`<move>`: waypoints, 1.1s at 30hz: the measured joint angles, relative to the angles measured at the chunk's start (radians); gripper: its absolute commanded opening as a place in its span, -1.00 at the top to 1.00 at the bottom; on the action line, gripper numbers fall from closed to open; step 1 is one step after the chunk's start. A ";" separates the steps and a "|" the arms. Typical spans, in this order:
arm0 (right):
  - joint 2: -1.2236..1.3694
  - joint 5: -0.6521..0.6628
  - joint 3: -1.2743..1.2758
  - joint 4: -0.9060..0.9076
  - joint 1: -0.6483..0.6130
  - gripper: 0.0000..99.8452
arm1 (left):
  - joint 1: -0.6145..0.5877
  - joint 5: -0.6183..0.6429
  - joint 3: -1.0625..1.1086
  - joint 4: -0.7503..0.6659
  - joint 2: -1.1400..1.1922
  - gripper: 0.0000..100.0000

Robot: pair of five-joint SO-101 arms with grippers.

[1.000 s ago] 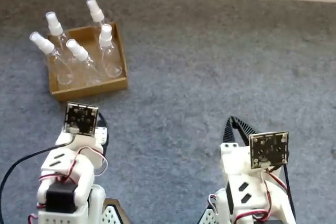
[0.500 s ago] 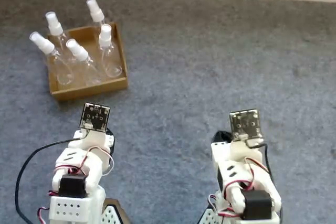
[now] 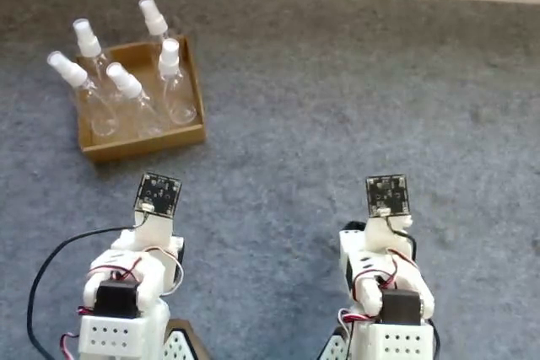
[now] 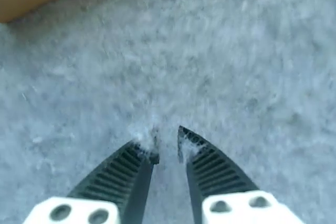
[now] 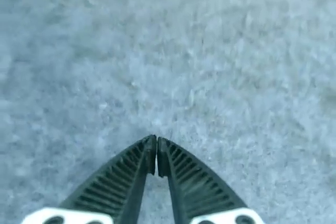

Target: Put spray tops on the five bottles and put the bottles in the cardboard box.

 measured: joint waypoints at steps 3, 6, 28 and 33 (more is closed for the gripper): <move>0.002 0.000 0.000 0.009 0.012 0.99 | 0.000 0.000 0.000 0.032 0.000 0.99; 0.002 0.000 0.000 0.074 0.017 0.99 | 0.000 0.000 0.000 0.032 0.000 0.99; 0.002 -0.005 0.000 0.137 0.020 0.99 | -0.141 0.203 0.000 0.034 0.000 0.99; 0.002 -0.132 0.000 0.137 0.020 0.99 | -0.141 0.203 0.000 0.034 0.000 0.99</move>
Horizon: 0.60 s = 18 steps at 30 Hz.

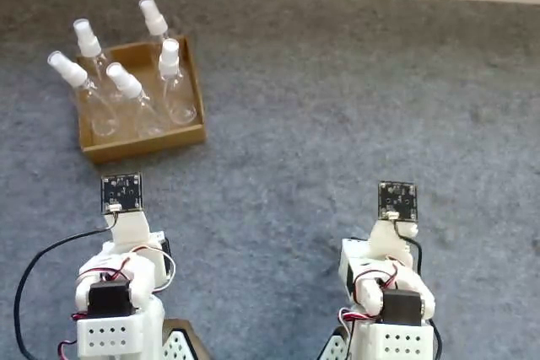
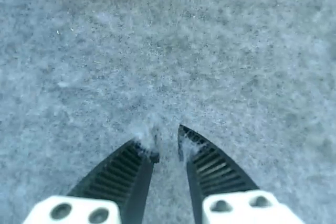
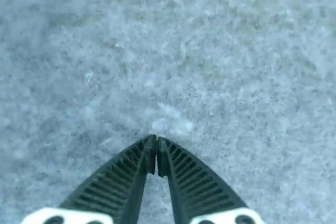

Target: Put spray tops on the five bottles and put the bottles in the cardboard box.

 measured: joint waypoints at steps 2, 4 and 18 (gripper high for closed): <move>0.000 -0.021 0.000 0.000 0.000 0.99 | 0.000 0.000 0.000 0.002 0.000 0.99; 0.000 -0.021 0.000 0.000 0.000 0.99 | 0.000 0.000 0.000 0.002 0.000 0.99; 0.000 -0.025 0.000 0.000 0.000 0.99 | 0.097 0.002 0.000 0.003 0.000 0.99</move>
